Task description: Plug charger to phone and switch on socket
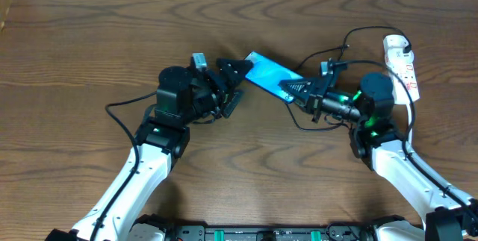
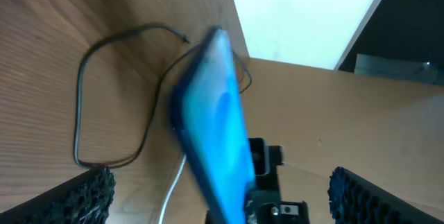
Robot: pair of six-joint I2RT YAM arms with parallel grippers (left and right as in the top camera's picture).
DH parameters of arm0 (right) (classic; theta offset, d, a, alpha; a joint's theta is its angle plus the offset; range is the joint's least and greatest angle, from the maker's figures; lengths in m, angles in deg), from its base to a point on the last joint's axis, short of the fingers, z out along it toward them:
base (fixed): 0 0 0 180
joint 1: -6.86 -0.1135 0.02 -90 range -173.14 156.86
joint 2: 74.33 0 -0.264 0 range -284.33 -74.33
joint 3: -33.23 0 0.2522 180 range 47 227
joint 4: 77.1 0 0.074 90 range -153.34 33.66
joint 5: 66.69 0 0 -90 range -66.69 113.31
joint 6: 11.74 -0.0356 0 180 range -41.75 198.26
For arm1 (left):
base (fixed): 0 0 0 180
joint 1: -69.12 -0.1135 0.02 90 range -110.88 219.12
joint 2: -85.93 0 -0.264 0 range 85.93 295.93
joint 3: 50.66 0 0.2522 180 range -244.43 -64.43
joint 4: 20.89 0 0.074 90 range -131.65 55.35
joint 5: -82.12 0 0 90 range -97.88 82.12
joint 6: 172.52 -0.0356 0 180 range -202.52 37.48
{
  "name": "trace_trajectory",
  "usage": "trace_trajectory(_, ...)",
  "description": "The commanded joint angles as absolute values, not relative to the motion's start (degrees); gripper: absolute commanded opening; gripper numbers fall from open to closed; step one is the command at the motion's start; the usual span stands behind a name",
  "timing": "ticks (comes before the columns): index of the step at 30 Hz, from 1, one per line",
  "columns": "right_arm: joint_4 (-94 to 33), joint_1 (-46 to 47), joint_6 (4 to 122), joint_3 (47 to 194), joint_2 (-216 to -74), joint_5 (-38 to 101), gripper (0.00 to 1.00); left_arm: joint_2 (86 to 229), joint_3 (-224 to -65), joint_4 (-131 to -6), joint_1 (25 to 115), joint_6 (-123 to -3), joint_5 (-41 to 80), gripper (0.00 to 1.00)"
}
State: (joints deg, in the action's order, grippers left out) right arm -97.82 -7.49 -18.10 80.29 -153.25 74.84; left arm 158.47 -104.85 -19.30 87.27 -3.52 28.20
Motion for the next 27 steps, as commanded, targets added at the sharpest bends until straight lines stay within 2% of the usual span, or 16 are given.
trace_trajectory(1,-97.42,-9.02,-25.03,80.51,-152.57,73.66,0.01,158.82,-105.4,-18.88,87.54,-2.04,28.75,1.0)
trace_trajectory(3,-96.85,-9.65,-25.01,80.51,-152.57,73.11,0.01,158.82,-105.4,-18.88,87.54,-1.86,28.75,0.96)
trace_trajectory(10,-96.74,-12.08,-25.01,80.51,-152.59,71.51,0.01,158.82,-105.4,-18.88,87.56,4.57,28.77,0.95)
trace_trajectory(18,-96.74,-15.38,-26.54,80.51,-152.61,68.19,0.01,158.82,-105.4,-18.88,88.52,5.29,28.96,0.74)
trace_trajectory(20,-96.74,-15.42,-26.54,80.51,-152.61,68.24,0.01,158.82,-105.4,-18.88,88.8,6.01,28.96,0.72)
trace_trajectory(27,-96.74,-15.42,-26.19,80.51,-152.61,67.76,0.01,158.82,-105.4,-18.88,88.87,6.4,29.01,0.51)
